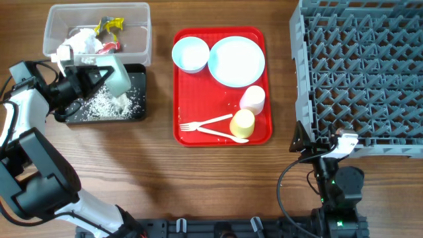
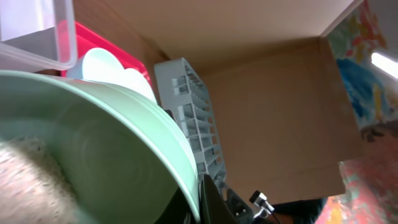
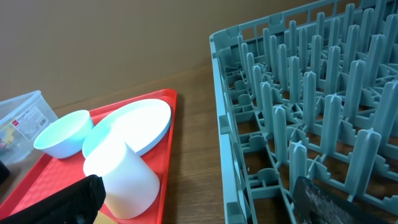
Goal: Sort waste into correct bins and load items into the dishwasher rack
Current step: 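Carry the green bowl over the black tray and tip out the rice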
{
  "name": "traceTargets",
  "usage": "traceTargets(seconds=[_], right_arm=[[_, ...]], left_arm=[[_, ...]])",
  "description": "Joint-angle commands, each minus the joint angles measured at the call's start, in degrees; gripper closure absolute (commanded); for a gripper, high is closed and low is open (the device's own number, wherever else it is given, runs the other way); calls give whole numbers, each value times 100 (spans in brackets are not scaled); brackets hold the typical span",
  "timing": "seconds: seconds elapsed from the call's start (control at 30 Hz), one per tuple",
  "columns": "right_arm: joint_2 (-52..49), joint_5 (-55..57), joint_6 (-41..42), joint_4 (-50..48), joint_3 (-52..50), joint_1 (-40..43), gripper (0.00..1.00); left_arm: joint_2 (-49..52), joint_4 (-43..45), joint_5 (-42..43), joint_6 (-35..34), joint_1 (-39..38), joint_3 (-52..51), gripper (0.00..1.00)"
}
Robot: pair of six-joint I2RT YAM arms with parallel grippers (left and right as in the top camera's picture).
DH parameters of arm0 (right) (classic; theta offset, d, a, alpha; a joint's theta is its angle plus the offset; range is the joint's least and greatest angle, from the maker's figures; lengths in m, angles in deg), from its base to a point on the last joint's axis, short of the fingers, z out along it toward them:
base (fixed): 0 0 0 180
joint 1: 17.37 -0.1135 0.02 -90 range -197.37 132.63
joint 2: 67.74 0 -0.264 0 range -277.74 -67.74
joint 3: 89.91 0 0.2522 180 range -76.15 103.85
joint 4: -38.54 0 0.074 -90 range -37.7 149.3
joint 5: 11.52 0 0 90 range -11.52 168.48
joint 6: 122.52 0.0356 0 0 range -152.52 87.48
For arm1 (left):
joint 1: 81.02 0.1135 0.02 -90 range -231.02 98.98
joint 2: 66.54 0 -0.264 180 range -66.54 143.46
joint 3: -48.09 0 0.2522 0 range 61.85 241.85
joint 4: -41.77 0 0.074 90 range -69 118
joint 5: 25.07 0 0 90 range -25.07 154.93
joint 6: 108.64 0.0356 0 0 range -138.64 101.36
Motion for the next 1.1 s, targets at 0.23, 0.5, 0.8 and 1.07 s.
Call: traceTargets(seconds=[0.23, 0.5, 0.8, 1.07], right_arm=[[-22, -90, 63, -9, -4, -7, 1], [-22, -90, 63, -9, -4, -7, 0], [-22, -92, 61, -9, -4, -7, 0], [-22, -90, 61, -9, -4, -7, 1]], left_arm=[[55, 39, 468, -87, 186, -15, 96], [55, 42, 468, -87, 210, -15, 96], [55, 42, 468, -87, 208, -15, 96], [48, 44, 466, -85, 190, -13, 96]])
